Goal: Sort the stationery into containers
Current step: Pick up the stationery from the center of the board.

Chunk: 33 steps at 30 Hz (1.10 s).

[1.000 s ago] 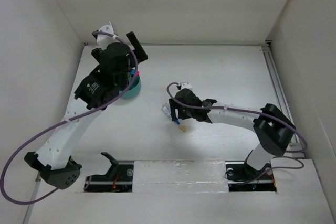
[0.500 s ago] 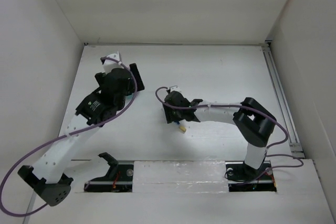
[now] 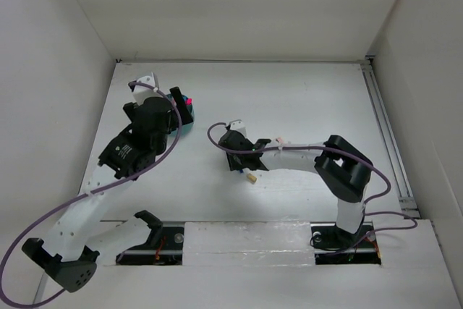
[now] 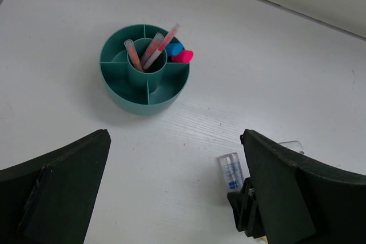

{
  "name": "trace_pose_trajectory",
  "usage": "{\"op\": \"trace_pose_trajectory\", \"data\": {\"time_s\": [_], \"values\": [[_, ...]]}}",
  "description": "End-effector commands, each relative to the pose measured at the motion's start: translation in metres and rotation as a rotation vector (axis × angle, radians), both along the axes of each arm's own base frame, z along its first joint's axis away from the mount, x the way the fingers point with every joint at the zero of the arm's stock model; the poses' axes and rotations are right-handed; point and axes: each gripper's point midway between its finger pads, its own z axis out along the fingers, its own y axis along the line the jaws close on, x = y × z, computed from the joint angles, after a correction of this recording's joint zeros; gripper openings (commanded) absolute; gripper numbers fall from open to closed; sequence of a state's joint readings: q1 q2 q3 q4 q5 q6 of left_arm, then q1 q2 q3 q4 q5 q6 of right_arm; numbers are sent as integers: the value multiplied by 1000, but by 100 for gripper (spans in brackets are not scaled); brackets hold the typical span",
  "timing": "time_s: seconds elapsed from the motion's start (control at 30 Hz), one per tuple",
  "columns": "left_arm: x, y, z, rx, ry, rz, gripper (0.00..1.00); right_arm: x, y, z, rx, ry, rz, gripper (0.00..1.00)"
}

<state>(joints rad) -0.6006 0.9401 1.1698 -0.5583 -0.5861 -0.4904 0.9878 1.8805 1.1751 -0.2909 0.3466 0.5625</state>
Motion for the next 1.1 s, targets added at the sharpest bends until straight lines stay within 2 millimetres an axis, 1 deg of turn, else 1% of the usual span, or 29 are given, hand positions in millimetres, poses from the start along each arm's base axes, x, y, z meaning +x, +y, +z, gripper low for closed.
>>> {"op": "trace_pose_trajectory", "data": {"time_s": [0.0, 0.03, 0.07, 0.1, 0.13, 0.17, 0.2, 0.23, 0.27, 0.33, 0.37, 0.43, 0.47, 0.5, 0.53, 0.57, 0.6, 0.63, 0.67, 0.7, 0.73, 0.77, 0.83, 0.87, 0.93, 0.97, 1.0, 1.03, 1.07], "values": [[2, -1, 0, -1, -16, -5, 100, -16, -21, -20, -112, 52, -16, 0], [3, -3, 2, -1, -20, -16, 100, -16, -21, -20, -112, 52, -16, 0], [3, -3, 2, -1, -20, -16, 100, -15, -20, -14, -101, 45, -16, 0], [4, -7, -3, 11, -4, -37, 100, -16, -18, -10, -96, 32, -12, 0], [4, -9, -3, 7, -1, -48, 100, -16, -18, 2, -83, 17, -2, 0], [4, -16, -7, 12, 16, -85, 100, -16, -19, 9, -79, 10, 5, 0], [5, -19, -5, 0, 11, -100, 100, -14, -17, 20, -66, -5, 13, 0], [6, -22, -7, 14, 10, -125, 100, -11, -16, 42, -47, -45, 26, 0], [3, -29, -3, -1, 0, -173, 100, -13, -22, 48, -61, -46, 39, 0], [1, -38, -2, -15, -14, -231, 100, -11, -27, 68, -70, -77, 50, 0], [-2, -41, 0, -29, -19, -254, 100, -13, -31, 83, -76, -95, 75, 0], [-5, -51, 1, -52, -17, -307, 100, -13, -34, 97, -75, -122, 105, 0], [-6, -54, 1, -58, -14, -324, 100, -17, -38, 107, -74, -134, 150, 0], [-7, -61, -2, -67, 1, -357, 100, -22, -35, 115, -51, -132, 186, 0], [-6, -65, -7, -67, 19, -374, 100, -24, -36, 118, -39, -141, 202, 0], [-8, -69, -7, -64, 22, -399, 100, -27, -36, 122, -22, -140, 210, 0], [-7, -74, -8, -70, 32, -420, 100, -27, -32, 138, 27, -169, 228, 0], [-9, -81, -11, -67, 47, -461, 100, -34, -27, 142, 54, -158, 270, 0], [-9, -83, -9, -66, 38, -479, 100, -34, -24, 148, 82, -167, 278, 0], [-10, -85, -9, -71, 40, -490, 100, -34, -25, 152, 85, -177, 284, 0], [-12, -91, -8, -75, 35, -531, 100, -36, -24, 156, 96, -178, 290, 0], [-18, -92, -5, -81, 18, -558, 100, -37, -23, 155, 102, -172, 297, 0], [-24, -99, 4, -87, -24, -626, 100, -39, -19, 164, 109, -177, 334, 0], [-33, -105, 7, -103, -38, -685, 100, -45, -16, 165, 127, -154, 361, 0], [-38, -110, 11, -96, -64, -741, 100, -49, -11, 168, 139, -150, 403, 0], [-46, -114, 11, -102, -69, -786, 100, -50, -10, 168, 136, -151, 423, 0], [-49, -115, 16, -111, -86, -803, 100, -52, -7, 172, 148, -150, 444, 0], [-51, -117, 10, -99, -75, -827, 100, -53, -6, 172, 149, -148, 462, 0], [-53, -119, 10, -94, -77, -851, 100, -57, -8, 174, 143, -153, 497, 0]]}}
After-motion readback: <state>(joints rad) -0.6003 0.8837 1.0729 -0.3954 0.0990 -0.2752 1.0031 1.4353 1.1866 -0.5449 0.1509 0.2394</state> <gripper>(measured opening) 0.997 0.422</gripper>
